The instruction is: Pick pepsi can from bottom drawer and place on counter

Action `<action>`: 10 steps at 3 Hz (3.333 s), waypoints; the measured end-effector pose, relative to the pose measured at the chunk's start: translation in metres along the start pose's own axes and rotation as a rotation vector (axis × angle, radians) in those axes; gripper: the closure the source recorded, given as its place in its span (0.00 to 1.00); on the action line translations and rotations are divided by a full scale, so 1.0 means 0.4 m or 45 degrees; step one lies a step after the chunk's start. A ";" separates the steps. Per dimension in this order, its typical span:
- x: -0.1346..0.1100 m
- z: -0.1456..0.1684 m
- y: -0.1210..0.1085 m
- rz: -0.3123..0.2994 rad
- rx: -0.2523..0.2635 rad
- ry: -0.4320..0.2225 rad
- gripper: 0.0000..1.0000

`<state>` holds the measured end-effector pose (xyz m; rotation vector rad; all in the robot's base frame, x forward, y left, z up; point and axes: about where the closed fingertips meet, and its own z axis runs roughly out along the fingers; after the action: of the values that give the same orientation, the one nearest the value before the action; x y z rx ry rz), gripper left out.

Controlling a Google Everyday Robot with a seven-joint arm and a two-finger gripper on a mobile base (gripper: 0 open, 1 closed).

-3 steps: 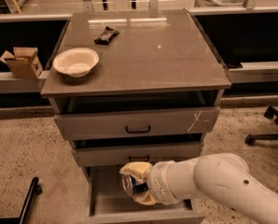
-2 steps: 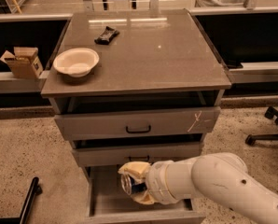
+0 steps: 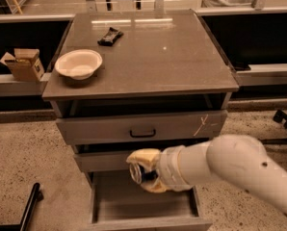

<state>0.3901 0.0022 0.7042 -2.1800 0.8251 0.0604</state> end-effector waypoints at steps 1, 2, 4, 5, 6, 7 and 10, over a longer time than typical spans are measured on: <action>0.074 -0.120 -0.111 -0.065 0.019 0.042 1.00; 0.177 -0.235 -0.255 -0.063 0.008 0.088 1.00; 0.299 -0.380 -0.452 -0.016 0.180 0.174 1.00; 0.299 -0.380 -0.452 -0.016 0.180 0.174 1.00; 0.274 -0.370 -0.516 -0.096 0.256 0.102 1.00; 0.346 -0.332 -0.649 -0.066 0.293 0.086 1.00; 0.586 -0.206 -0.748 0.387 0.310 0.126 0.81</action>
Offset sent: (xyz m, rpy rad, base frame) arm 0.1763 -0.0976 0.2294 -0.0210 -0.1927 -0.0975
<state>0.7298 -0.0384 0.8893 -1.8290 1.1532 0.0026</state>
